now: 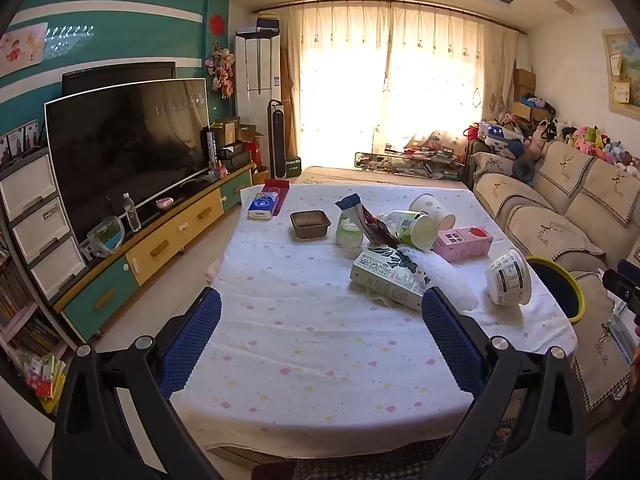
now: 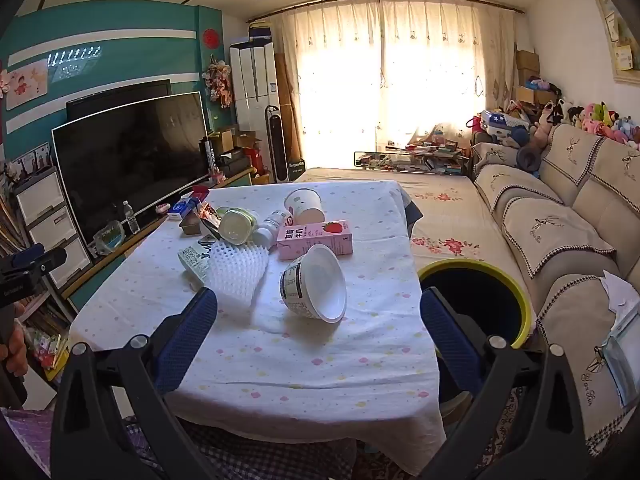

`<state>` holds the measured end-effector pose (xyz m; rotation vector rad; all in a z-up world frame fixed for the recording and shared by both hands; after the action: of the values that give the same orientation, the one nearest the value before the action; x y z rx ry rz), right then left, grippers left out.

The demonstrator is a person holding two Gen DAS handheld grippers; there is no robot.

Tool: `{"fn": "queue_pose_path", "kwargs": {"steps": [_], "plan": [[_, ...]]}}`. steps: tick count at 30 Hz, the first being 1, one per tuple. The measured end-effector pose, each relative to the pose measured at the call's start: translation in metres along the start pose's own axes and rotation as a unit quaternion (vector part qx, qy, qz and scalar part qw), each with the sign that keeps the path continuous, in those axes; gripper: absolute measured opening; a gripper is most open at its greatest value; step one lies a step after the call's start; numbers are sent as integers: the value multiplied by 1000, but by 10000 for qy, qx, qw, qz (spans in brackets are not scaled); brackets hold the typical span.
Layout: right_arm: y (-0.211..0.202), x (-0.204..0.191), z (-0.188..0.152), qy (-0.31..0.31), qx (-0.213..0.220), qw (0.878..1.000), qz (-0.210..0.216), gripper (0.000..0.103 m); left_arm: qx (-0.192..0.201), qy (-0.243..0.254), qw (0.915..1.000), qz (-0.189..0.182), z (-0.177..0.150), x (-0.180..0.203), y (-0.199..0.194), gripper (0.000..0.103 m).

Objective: Collect trash

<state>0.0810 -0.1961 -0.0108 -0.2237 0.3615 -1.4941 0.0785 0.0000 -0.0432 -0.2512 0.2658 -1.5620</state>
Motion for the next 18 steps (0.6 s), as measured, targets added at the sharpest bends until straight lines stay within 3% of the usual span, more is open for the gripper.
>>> {"fn": "queue_pose_path", "kwargs": {"steps": [18], "plan": [[9, 0, -4, 31, -86, 10000, 0, 97, -27, 14, 10000, -20, -1, 7, 1, 99]]}}
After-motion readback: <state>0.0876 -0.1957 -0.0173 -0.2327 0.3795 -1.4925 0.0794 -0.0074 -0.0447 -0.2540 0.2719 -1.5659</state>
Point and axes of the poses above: each gripper's, at about its wrist camera, not at the fingertips, and y roughly the way its jaws point, x to its right, z to its top, the point moved 9 cm from there along y, roughly the way its jaws point, and after that the axes turned 10 degrees about x, right-handed, at the moved point
